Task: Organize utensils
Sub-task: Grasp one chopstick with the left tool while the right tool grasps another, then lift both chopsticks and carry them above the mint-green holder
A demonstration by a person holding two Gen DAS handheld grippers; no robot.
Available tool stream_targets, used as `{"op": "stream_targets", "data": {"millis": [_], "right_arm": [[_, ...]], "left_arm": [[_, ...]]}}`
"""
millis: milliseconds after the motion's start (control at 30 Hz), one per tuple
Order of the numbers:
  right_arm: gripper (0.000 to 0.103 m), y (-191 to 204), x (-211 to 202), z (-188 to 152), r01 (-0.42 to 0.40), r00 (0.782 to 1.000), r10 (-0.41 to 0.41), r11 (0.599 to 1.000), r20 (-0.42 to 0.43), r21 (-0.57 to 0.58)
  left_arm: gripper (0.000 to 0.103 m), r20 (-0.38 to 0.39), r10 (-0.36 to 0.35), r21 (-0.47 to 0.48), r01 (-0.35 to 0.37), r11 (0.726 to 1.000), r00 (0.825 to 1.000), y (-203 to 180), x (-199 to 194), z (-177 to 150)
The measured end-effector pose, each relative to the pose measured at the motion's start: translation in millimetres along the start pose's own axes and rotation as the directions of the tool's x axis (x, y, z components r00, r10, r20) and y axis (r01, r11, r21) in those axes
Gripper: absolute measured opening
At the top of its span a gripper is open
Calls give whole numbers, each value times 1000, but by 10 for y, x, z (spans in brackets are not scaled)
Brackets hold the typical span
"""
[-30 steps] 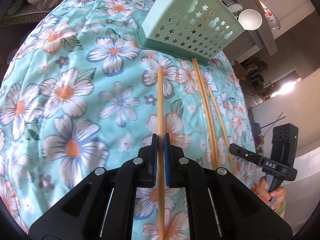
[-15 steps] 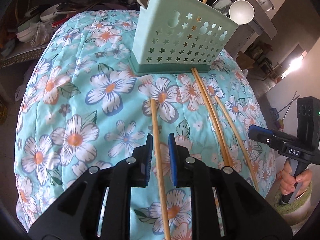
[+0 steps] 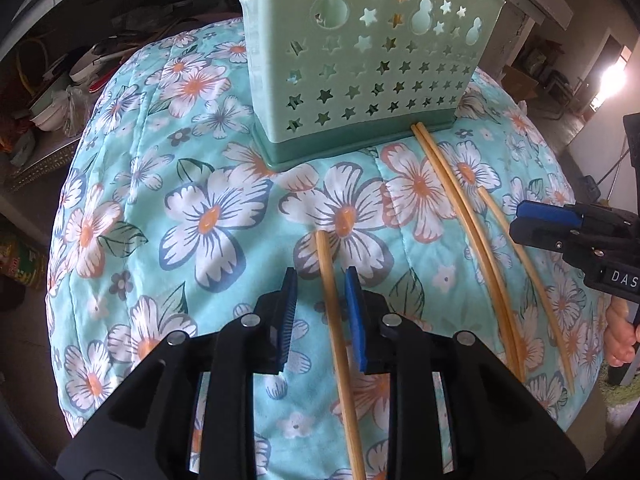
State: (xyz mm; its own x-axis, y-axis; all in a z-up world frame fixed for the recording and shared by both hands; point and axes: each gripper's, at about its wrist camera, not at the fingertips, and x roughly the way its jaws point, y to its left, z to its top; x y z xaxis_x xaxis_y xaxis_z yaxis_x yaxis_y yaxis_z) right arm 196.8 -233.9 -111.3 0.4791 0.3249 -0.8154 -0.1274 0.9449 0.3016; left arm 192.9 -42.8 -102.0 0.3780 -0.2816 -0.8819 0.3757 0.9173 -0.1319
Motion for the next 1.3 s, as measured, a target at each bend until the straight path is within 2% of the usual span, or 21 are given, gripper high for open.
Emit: {"op": "stream_targets", "data": {"millis": [267, 467, 533, 700, 833, 933, 1033, 1200, 1300], "right_arm": [[31, 51, 184, 52, 66, 998, -67, 997, -10, -43], [16, 23, 244, 50, 87, 996, -87, 996, 0, -34], [8, 1, 233, 59, 75, 997, -75, 997, 2, -18], [7, -79, 142, 90, 30, 999, -31, 999, 21, 38], [7, -107, -46, 151, -10, 998, 6, 997, 61, 74], [7, -121, -251, 208, -44, 994, 34, 995, 108, 93], [7, -121, -515, 264, -84, 983, 65, 991, 174, 101], [7, -107, -895, 318, -92, 963, 65, 991, 263, 92], [7, -84, -1058, 307, -88, 953, 60, 993, 296, 82]], "left_arm": [[22, 5, -12, -16, 12, 1000, 1000, 56, 102, 32], [14, 25, 11, -22, -10, 1000, 1000, 29, 174, 104], [9, 30, 9, -34, -8, 999, 1000, 43, 187, 126], [6, 40, -18, -70, 21, 997, 999, 155, 169, 172], [6, 82, -52, -95, 60, 994, 995, 215, 15, 217], [6, 143, -89, -106, 105, 989, 986, 243, -214, 266], [6, 217, -125, -102, 150, 983, 968, 264, -496, 315], [6, 300, -173, -75, 204, 976, 938, 231, -899, 367], [6, 331, -181, -56, 211, 976, 926, 160, -1068, 333]]}}
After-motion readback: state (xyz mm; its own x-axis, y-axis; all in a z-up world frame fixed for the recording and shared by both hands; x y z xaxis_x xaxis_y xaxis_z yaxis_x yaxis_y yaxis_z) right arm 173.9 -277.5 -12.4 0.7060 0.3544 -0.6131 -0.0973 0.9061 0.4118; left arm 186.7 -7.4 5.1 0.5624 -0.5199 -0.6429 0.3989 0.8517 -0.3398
